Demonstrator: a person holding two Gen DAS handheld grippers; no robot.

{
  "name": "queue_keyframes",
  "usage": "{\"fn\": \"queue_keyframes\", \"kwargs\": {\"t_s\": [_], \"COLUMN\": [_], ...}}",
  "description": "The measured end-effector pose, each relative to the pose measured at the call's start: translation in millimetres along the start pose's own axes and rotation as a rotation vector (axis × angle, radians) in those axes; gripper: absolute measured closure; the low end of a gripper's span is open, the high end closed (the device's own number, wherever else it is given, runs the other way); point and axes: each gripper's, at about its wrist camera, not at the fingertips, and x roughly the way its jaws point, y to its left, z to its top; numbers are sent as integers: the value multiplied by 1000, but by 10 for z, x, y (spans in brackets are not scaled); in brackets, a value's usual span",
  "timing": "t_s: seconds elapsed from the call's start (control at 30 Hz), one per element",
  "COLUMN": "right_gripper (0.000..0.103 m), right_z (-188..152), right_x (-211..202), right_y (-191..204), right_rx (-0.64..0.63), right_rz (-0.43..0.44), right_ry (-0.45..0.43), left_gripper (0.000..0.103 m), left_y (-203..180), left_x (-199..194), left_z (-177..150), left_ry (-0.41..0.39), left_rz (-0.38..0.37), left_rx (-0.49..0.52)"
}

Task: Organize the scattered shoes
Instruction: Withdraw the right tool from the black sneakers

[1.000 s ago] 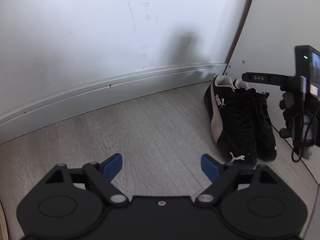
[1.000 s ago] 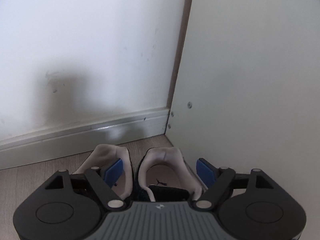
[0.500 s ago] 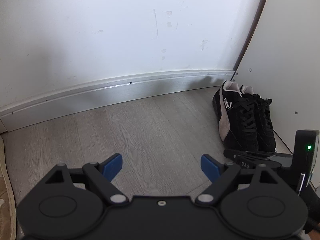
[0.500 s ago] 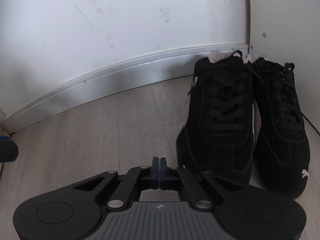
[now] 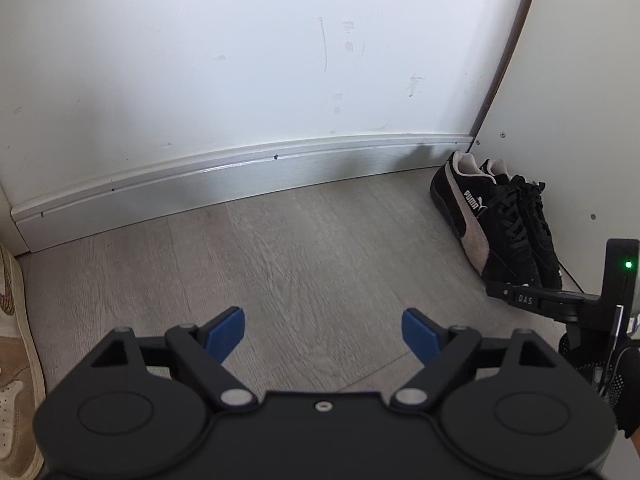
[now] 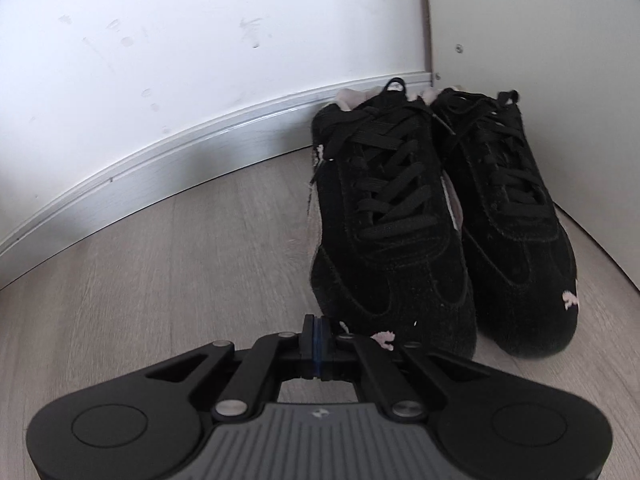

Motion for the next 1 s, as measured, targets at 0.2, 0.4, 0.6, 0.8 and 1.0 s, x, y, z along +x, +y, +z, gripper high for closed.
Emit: {"fn": "queue_keyframes", "kwargs": {"t_s": [0.2, 0.4, 0.6, 0.8, 1.0], "right_gripper": [103, 103, 70, 23, 7], "right_z": [47, 41, -338, -928, -1369], "right_x": [-14, -52, -814, -1776, -2558], "right_y": [-226, -256, 183, 776, 1165], "right_rx": [7, 17, 174, 407, 570], "right_rz": [-84, -82, -21, -51, -125], "right_ry": [4, 1, -109, -197, -283], "left_gripper": [17, 17, 17, 17, 17], "left_y": [26, 119, 444, 674, 327], "left_x": [-80, -263, -586, -1028, -1253], "left_z": [-19, -25, -35, 119, 587], "left_ry": [-3, -22, -36, -10, -29], "left_rz": [-4, 0, 22, 16, 48], "left_rx": [-23, -24, -68, -167, -186]}}
